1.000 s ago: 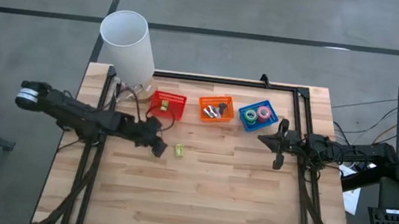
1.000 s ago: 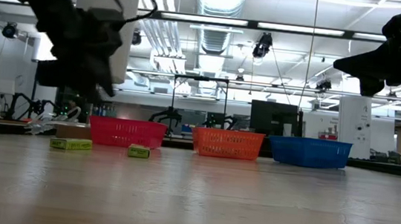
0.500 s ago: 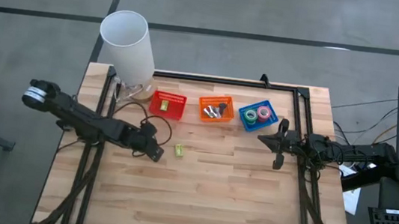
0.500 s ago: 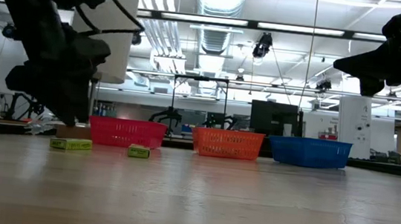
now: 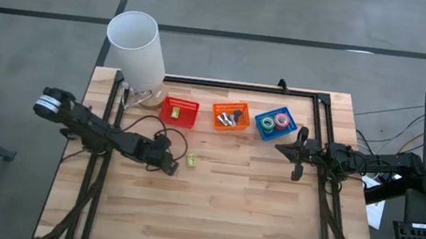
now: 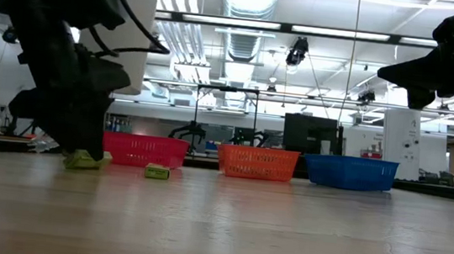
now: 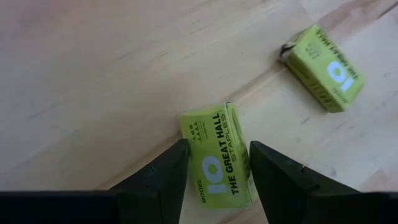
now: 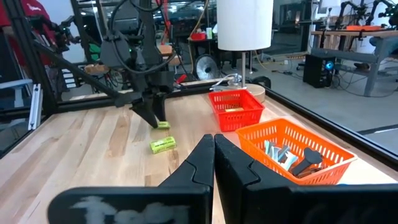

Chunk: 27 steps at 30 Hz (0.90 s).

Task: Pick and place Stapler, Stapler remover, tape
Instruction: Put the left green staple box into the red bin

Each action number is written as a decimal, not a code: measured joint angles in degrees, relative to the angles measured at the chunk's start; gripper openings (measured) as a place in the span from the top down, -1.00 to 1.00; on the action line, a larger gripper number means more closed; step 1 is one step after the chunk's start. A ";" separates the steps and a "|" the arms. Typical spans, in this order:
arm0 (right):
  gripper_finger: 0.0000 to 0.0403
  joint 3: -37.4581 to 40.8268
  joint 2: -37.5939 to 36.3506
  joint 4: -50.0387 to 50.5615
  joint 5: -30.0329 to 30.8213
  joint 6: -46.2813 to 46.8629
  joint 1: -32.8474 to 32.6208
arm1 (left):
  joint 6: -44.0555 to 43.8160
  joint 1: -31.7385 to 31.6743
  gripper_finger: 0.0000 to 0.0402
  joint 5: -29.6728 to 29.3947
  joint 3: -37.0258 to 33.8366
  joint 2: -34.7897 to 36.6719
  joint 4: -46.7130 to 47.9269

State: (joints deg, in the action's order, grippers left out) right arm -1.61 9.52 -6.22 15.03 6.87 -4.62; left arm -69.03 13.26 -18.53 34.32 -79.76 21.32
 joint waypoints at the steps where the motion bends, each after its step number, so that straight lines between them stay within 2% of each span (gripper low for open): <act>1: 0.96 0.00 0.05 -0.02 0.02 0.00 0.02 | 0.10 0.00 0.13 0.03 0.02 -0.08 -0.34; 27: 0.96 0.00 0.07 0.00 0.02 0.02 0.00 | 7.82 0.31 0.15 -2.50 0.86 -0.57 -4.41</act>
State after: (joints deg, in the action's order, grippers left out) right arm -1.61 9.58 -6.22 15.05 6.90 -4.62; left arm -61.21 13.56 -21.03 35.18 -80.34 16.91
